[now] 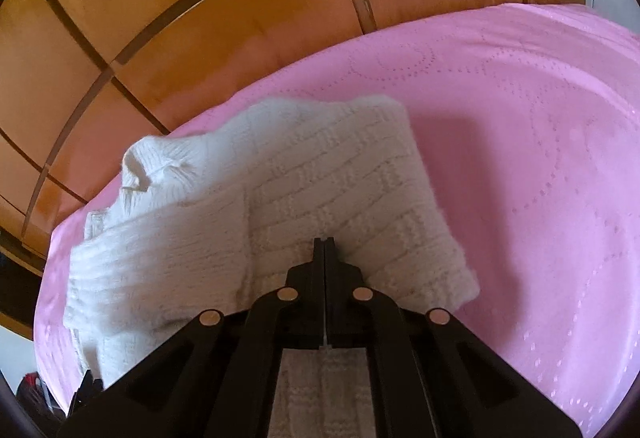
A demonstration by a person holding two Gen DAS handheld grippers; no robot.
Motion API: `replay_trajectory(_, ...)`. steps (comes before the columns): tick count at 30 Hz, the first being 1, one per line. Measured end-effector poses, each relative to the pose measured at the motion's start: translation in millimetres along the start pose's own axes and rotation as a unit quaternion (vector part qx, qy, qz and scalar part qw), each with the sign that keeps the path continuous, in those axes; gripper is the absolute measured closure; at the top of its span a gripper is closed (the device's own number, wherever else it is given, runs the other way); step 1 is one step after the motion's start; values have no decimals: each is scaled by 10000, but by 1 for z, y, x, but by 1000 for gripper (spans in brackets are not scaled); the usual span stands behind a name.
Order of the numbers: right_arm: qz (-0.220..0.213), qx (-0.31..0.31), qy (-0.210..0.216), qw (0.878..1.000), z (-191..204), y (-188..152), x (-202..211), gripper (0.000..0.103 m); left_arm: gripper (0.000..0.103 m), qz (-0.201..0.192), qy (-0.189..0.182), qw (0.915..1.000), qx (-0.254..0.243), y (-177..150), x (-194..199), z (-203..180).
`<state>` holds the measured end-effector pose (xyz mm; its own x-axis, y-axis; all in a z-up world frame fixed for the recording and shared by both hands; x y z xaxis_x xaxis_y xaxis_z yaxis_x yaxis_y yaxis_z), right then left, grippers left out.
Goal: Fold small clothes
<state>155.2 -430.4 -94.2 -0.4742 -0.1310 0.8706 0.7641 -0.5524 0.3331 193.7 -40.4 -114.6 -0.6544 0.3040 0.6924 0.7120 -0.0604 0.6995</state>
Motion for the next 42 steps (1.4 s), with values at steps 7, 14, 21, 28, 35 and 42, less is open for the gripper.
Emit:
replay_trajectory(7,-190,-318,1059,9937,13,8,27,63,26,22,-15,10000,-69,-1,-2,-2)
replay_trajectory(14,368,472,523,9968,51,-1,-13,92,26,21,8,10000,-89,0,-2,-2)
replay_trajectory(21,-457,767,174,9959,57,18,36,96,26,110,-81,9999,-30,2,0,1)
replay_trajectory(28,-102,399,-88,9991,13,2,15,62,33,370,-886,9914,892,40,18,45)
replay_trajectory(35,-738,611,65,9954,41,7,43,39,33,232,-1204,9670,2234,95,-2,129)
replay_trajectory(42,-447,1616,158,9857,91,-18,19,36,33,794,-1710,9391,2872,123,-71,149)
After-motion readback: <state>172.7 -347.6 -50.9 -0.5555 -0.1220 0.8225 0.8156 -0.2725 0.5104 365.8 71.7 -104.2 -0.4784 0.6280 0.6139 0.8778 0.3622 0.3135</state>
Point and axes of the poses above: each gripper's, at about its wrist camera, not at the fingertips, and x roughly against the way its jaws point, z to its left, y to its top, the point moved 2 cm from there along -x, roughly the way its jaws point, and after that the axes turned 2 degrees about -x, right-handed, at the moved point
